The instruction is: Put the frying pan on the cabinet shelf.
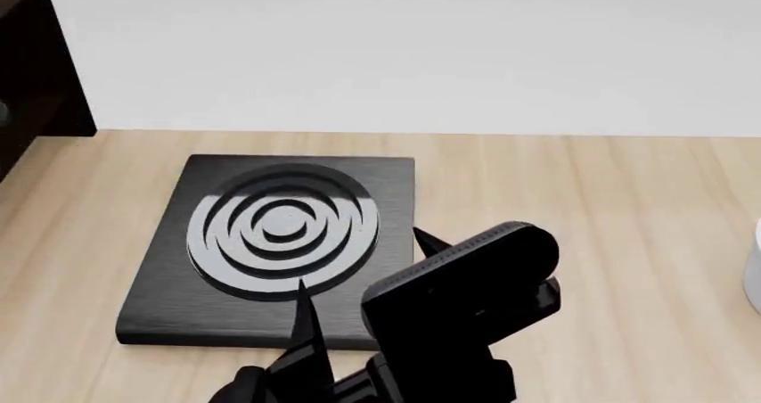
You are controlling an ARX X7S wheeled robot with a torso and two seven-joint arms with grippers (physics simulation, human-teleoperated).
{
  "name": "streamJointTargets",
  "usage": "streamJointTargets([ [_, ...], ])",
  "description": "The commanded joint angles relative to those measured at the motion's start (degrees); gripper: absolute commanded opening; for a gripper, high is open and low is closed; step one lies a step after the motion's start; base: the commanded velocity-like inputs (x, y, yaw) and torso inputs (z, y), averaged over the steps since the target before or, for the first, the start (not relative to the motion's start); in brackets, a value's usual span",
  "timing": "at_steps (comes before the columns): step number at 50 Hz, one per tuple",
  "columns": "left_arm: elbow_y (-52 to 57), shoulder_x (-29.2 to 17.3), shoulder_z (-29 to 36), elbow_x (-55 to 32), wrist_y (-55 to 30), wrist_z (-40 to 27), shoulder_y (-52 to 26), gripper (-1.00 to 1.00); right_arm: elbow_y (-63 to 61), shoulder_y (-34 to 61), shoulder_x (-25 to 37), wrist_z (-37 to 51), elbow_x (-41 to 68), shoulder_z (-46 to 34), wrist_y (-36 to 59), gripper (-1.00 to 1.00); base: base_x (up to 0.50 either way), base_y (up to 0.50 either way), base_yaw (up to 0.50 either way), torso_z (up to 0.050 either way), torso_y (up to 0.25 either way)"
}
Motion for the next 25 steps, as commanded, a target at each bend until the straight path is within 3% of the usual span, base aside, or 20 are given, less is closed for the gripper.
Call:
streamJointTargets([
  [1, 0.06, 0.91, -18.31, 10.07, 0.96, 4.74, -0.35, -1.00, 0.08, 0.25, -0.04, 0.44, 0.52, -0.08, 0.26, 1.00, 0.00, 0.00, 0.00, 0.000, 0.000],
  [18, 0.03, -0.14, -19.27, 15.68, 2.39, 4.68, -1.33, -1.00, 0.14, -0.80, 0.41, 0.76, 0.89, -0.05, -1.08, 1.00, 0.00, 0.00, -0.01, 0.001, 0.000],
  [19, 0.03, -0.07, -17.72, 16.51, 2.44, 5.68, -1.40, 1.00, 0.18, -0.89, 0.46, 0.82, 0.83, -0.05, -1.24, 1.00, 0.00, 0.00, -0.01, 0.000, 0.000],
  [25, 0.03, -0.35, -17.19, 16.40, 3.07, 6.49, -0.99, 1.00, 0.52, -1.24, 0.34, 0.99, 0.85, -0.40, -1.95, 1.00, 0.00, 0.01, 0.00, 0.000, 0.000],
])
